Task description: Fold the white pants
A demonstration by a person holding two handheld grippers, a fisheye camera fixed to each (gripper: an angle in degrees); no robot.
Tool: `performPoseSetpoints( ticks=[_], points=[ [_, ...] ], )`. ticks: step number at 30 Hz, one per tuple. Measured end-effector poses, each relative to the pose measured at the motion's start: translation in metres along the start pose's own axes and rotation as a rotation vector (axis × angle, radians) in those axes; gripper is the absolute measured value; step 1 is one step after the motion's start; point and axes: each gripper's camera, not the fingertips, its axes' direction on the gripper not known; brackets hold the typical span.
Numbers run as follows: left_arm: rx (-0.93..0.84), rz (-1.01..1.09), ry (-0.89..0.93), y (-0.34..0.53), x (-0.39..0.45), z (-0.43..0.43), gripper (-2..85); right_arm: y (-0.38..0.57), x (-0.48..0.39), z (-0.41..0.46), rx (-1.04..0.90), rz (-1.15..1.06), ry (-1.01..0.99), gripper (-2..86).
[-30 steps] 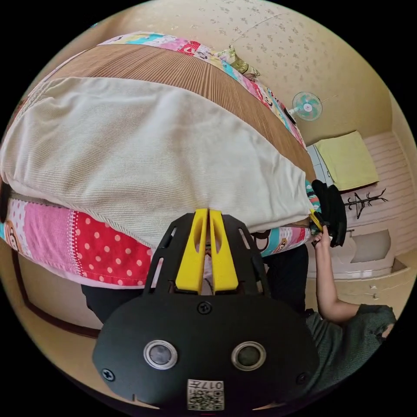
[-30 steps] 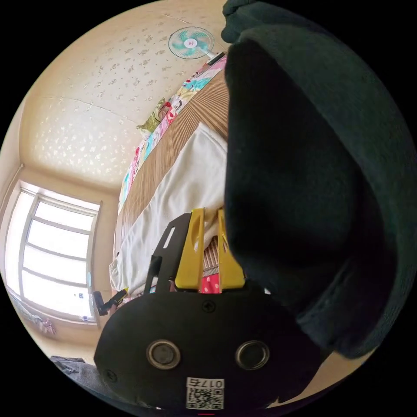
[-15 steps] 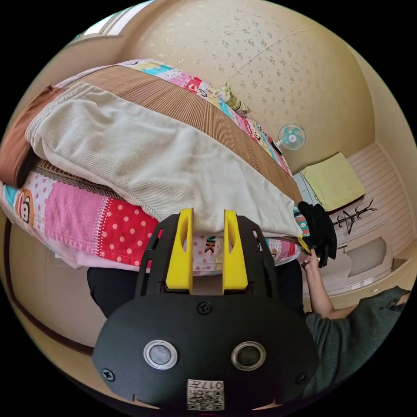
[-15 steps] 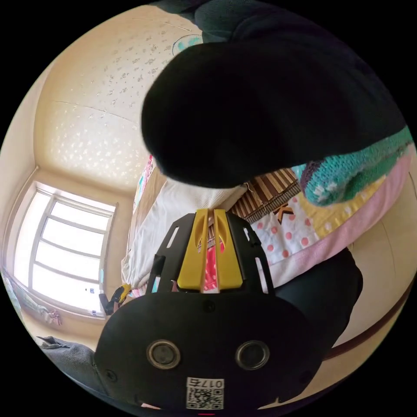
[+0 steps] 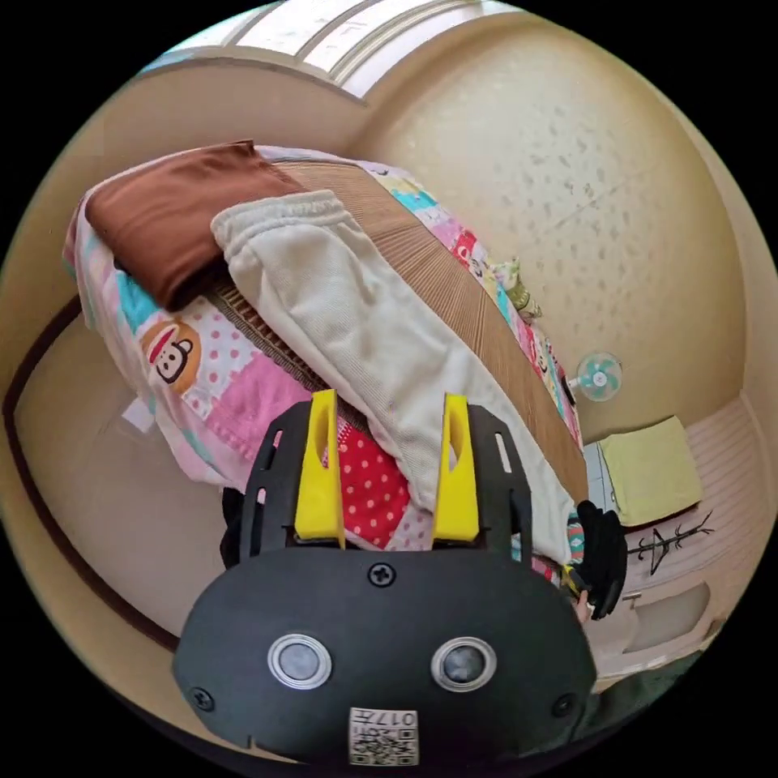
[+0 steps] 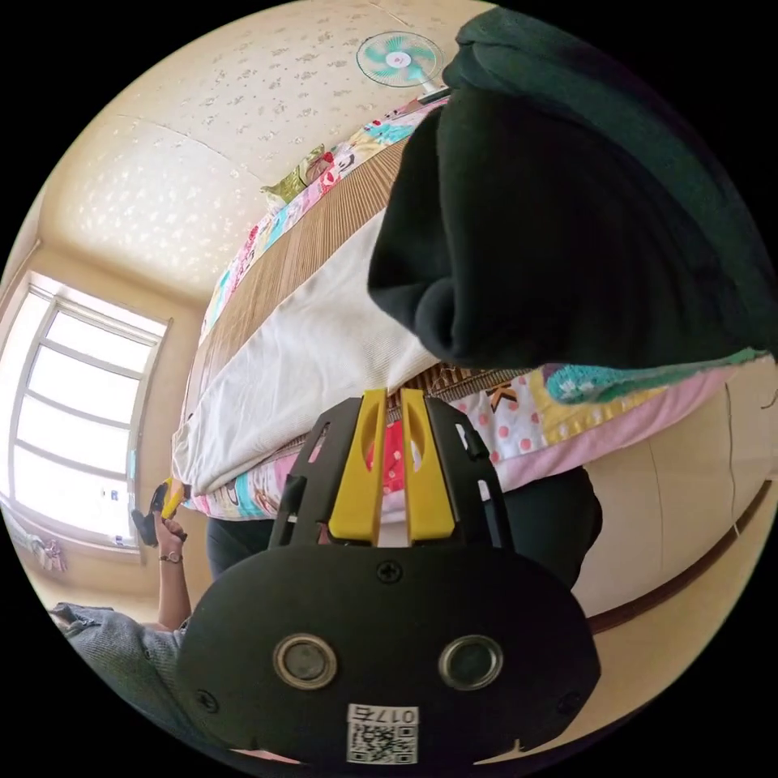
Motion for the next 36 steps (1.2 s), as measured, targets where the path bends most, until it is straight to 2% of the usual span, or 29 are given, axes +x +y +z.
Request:
performPoseSetpoints(
  ticks=[2,6,10,12,13,15,17,18,20,21,23,24,28,31,33,36],
  points=[
    [0.081,-0.235,0.009,-0.02,-0.056,-0.012,22.8,0.007,-0.012,-0.004,0.008,-0.026,0.028,1.3],
    [0.101,-0.331,0.143,-0.055,-0.095,-0.006,20.8,0.016,-0.027,-0.006,-0.002,-0.054,0.03,0.7],
    [-0.016,-0.44,0.03,-0.084,-0.116,0.021,14.3,0.023,-0.029,-0.009,0.008,-0.048,-0.006,0.5],
    [-0.03,-0.46,0.133,-0.085,-0.121,0.031,8.4,0.025,-0.028,-0.011,0.019,-0.046,-0.045,0.5],
    [0.017,-0.46,0.198,-0.081,-0.117,0.03,5.3,0.027,-0.026,-0.012,0.027,-0.046,-0.075,0.5],
    [0.08,-0.361,0.265,-0.082,-0.09,0.019,4.8,0.029,-0.023,-0.012,0.036,-0.045,-0.115,0.4],
    [0.104,-0.098,0.268,-0.086,-0.015,0.001,4.6,0.031,-0.02,-0.012,0.044,-0.046,-0.146,0.4],
    [0.117,-0.031,0.266,-0.083,0.008,-0.003,4.6,0.032,-0.019,-0.012,0.047,-0.048,-0.158,0.5],
    [0.132,0.229,0.294,-0.055,0.104,-0.011,4.5,0.032,-0.017,-0.01,0.049,-0.049,-0.171,0.5],
    [0.129,0.283,0.293,-0.044,0.127,-0.011,4.6,0.033,-0.016,-0.007,0.049,-0.05,-0.187,0.5],
    [0.085,0.49,0.289,0.017,0.212,0.002,5.1,0.034,-0.014,-0.002,0.049,-0.053,-0.215,0.6],
    [0.067,0.543,0.297,0.034,0.229,0.008,5.3,0.036,-0.013,0.001,0.047,-0.055,-0.225,0.7],
    [-0.203,0.845,0.319,0.137,0.301,0.075,8.3,0.043,-0.001,0.012,0.043,-0.037,-0.269,1.4],
    [-0.314,0.809,0.285,0.178,0.301,0.108,10.2,0.05,0.007,0.02,0.045,-0.044,-0.335,2.9],
    [-0.298,0.731,0.321,0.186,0.285,0.11,10.7,0.055,0.004,0.029,0.031,-0.062,-0.378,4.6],
    [-0.213,0.556,0.241,0.174,0.243,0.1,12.3,0.059,-0.012,0.057,-0.052,-0.12,-0.426,7.9]
  ],
)
